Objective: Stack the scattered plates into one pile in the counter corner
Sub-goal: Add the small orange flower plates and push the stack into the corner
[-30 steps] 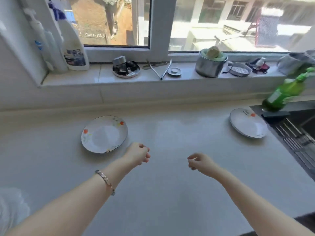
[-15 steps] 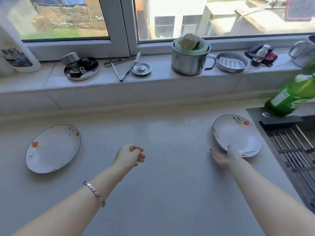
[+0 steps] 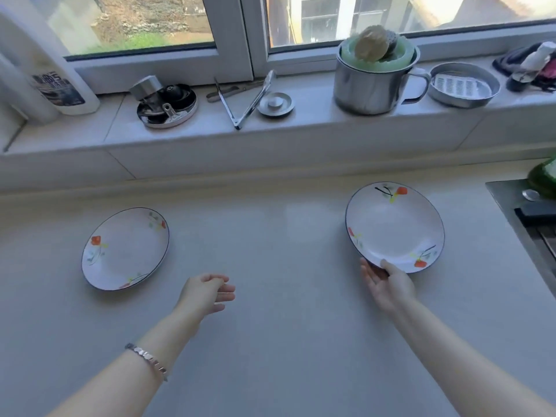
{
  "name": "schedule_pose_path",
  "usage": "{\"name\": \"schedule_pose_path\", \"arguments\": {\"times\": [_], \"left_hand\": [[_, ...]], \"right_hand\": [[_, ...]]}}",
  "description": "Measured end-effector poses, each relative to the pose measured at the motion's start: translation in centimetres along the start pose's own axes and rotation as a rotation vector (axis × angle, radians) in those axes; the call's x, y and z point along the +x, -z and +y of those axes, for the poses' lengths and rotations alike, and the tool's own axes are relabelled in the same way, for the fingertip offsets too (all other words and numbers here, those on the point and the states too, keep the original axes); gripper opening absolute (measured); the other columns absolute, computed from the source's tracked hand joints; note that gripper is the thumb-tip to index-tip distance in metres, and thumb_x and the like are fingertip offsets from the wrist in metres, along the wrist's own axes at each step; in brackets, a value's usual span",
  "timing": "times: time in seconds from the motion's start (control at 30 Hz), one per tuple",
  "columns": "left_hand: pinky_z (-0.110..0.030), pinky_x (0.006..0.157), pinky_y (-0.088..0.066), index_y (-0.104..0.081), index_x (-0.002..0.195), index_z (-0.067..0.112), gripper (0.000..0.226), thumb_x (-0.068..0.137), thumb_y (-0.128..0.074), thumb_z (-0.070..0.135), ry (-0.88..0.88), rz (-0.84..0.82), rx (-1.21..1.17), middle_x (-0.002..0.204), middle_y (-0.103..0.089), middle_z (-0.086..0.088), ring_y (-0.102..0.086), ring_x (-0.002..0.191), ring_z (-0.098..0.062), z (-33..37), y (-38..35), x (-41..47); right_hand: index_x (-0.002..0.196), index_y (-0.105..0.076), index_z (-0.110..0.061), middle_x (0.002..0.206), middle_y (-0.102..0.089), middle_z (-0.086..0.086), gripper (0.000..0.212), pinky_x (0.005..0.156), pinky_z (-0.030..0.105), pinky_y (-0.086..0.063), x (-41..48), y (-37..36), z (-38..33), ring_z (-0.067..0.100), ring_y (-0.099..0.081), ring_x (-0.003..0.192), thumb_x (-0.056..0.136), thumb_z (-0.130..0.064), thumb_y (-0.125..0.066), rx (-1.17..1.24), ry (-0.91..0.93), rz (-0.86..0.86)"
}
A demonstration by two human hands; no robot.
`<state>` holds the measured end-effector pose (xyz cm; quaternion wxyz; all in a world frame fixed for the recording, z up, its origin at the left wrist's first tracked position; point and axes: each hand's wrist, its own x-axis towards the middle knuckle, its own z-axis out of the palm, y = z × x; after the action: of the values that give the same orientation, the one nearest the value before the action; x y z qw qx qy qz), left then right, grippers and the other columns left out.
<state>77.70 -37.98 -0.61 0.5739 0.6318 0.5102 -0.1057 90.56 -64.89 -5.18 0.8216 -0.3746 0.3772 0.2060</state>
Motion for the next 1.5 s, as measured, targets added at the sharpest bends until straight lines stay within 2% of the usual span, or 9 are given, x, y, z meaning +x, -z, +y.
{"name": "schedule_pose_path", "arguments": {"times": [0.23,0.37,0.43,0.53,0.6,0.7,0.77,1.03,1.5], "left_hand": [[-0.01,0.038,-0.045,-0.04,0.069,0.014,0.026,0.094,-0.046,0.007,0.165,0.548,-0.67,0.09,-0.052,-0.007,-0.057,0.06,-0.013,-2.8,11.0,4.4],[-0.036,0.095,-0.048,-0.047,0.117,-0.005,0.025,0.098,-0.04,0.01,0.227,0.454,-0.823,0.115,-0.052,-0.02,-0.059,0.109,-0.035,-3.6,14.8,6.9],[-0.039,0.104,-0.044,-0.04,0.134,-0.002,0.037,0.099,-0.041,0.01,0.223,0.396,-0.824,0.131,-0.051,-0.021,-0.053,0.124,-0.035,-3.6,15.5,7.5],[-0.015,0.058,-0.057,-0.052,0.106,-0.003,0.016,0.097,-0.039,0.001,0.202,0.423,-0.806,0.133,-0.05,-0.023,-0.069,0.075,-0.029,-3.8,16.0,8.5],[-0.013,0.03,-0.044,-0.052,0.095,-0.004,0.014,0.093,-0.038,-0.006,0.178,0.46,-0.798,0.129,-0.053,-0.025,-0.059,0.044,-0.022,-4.0,16.2,9.0],[-0.014,0.03,-0.046,-0.055,0.107,-0.008,0.024,0.089,-0.039,-0.011,0.126,0.478,-0.792,0.106,-0.053,-0.018,-0.051,0.055,-0.019,-3.6,16.3,8.5],[-0.014,0.032,-0.047,-0.054,0.09,-0.004,0.016,0.089,-0.04,-0.011,0.09,0.444,-0.808,0.091,-0.054,-0.014,-0.05,0.058,-0.019,-3.5,17.1,7.4],[-0.01,0.035,-0.046,-0.051,0.072,0.003,0.023,0.092,-0.043,-0.003,-0.115,0.424,-0.778,0.038,-0.063,0.005,-0.059,0.031,-0.004,-6.1,25.1,0.5],[-0.011,0.031,-0.042,-0.052,0.068,0.006,0.025,0.09,-0.046,-0.002,-0.151,0.708,-0.737,0.048,-0.064,-0.005,-0.056,0.028,-0.004,-18.8,48.1,-8.7]], "right_hand": [[0.088,-0.055,-0.006,0.056,-0.071,0.001,0.018,0.048,0.019,-0.055,-2.4,-7.1,7.1,0.014,-0.07,0.051,0.096,-0.005,-0.039,-0.28,-0.102,-0.224],[0.089,-0.054,-0.006,0.056,-0.071,0.001,0.016,0.047,0.019,-0.055,-3.4,-9.6,10.9,0.013,-0.069,0.05,0.095,-0.005,-0.04,-0.37,-0.162,-0.234],[0.088,-0.054,-0.006,0.055,-0.071,0.003,0.015,0.045,0.019,-0.054,-4.0,-10.5,12.5,0.013,-0.069,0.049,0.095,-0.005,-0.04,-0.386,-0.196,-0.229],[0.087,-0.053,-0.005,0.052,-0.069,0.005,0.015,0.043,0.02,-0.054,-4.7,-11.6,14.2,0.014,-0.068,0.046,0.094,-0.003,-0.041,-0.401,-0.227,-0.212],[0.086,-0.053,-0.004,0.051,-0.069,0.006,0.015,0.042,0.019,-0.053,-5.2,-11.9,14.9,0.014,-0.068,0.045,0.094,-0.003,-0.04,-0.407,-0.229,-0.202],[0.086,-0.053,-0.002,0.052,-0.069,0.008,0.016,0.041,0.019,-0.052,-5.8,-11.9,15.1,0.013,-0.068,0.045,0.094,-0.003,-0.039,-0.425,-0.212,-0.192],[0.085,-0.053,-0.002,0.057,-0.07,0.009,0.016,0.041,0.019,-0.052,-6.3,-11.8,15.0,0.013,-0.068,0.045,0.094,-0.004,-0.04,-0.455,-0.19,-0.189],[0.087,-0.054,-0.005,0.08,-0.063,0.014,0.015,0.042,0.016,-0.052,-8.4,-12.0,17.1,0.009,-0.067,0.044,0.094,-0.007,-0.041,-0.666,-0.128,-0.267],[0.103,-0.052,0.0,0.049,-0.067,0.004,0.016,0.041,0.015,-0.049,-20.1,-19.9,37.6,0.009,-0.065,0.042,0.091,-0.004,-0.043,-0.977,-0.134,-0.61]]}}
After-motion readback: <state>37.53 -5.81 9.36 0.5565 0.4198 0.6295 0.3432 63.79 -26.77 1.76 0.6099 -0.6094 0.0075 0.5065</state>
